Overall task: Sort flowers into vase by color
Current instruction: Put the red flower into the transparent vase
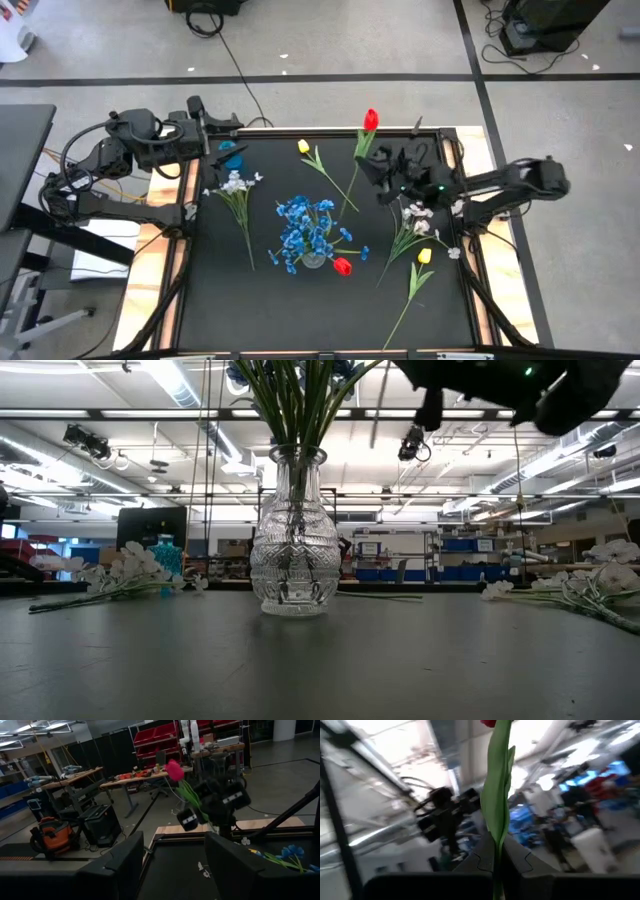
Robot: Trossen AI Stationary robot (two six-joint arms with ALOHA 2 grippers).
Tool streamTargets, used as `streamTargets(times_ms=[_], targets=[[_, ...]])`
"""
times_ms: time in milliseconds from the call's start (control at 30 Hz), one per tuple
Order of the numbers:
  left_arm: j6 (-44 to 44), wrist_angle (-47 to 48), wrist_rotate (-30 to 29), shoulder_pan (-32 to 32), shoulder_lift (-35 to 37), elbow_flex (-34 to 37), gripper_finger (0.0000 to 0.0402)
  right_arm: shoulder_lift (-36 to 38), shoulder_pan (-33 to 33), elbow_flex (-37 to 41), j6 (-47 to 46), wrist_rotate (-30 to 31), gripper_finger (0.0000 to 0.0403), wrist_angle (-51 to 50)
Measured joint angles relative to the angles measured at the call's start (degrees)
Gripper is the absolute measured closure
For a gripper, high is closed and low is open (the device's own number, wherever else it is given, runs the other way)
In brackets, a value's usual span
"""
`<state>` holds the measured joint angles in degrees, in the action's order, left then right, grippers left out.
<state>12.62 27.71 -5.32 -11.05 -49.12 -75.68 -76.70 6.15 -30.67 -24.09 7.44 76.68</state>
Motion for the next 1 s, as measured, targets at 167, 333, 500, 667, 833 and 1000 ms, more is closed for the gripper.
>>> streamTargets(times_ms=[167, 333, 500, 667, 833, 1000], targets=[[0.0, 0.0, 0.0, 0.0, 0.0, 0.0, 0.0186, -10.5, 0.0, -3.3, -0.4, -8.0, 0.0387, 9.4], [0.0, 0.0, 0.0, 0.0, 0.0, 0.0, 0.0186, -15.9, -0.1, -7.2, -1.8, -12.4, 0.0387, 12.8], [0.0, 0.0, 0.0, 0.0, 0.0, 0.0, 0.0186, -18.1, -0.5, -11.7, -2.0, -19.4, 0.0387, 12.9], [0.0, 0.0, 0.0, 0.0, 0.0, 0.0, 0.0186, -20.8, -1.3, -15.1, -2.7, -22.6, 0.0387, 12.7], [0.0, 0.0, 0.0, 0.0, 0.0, 0.0, 0.0186, -23.6, -1.8, -16.0, -3.0, -26.8, 0.0387, 12.6], [0.0, 0.0, 0.0, 0.0, 0.0, 0.0, 0.0186, -25.4, -2.0, -16.1, -3.0, -27.9, 0.0387, 12.9]])
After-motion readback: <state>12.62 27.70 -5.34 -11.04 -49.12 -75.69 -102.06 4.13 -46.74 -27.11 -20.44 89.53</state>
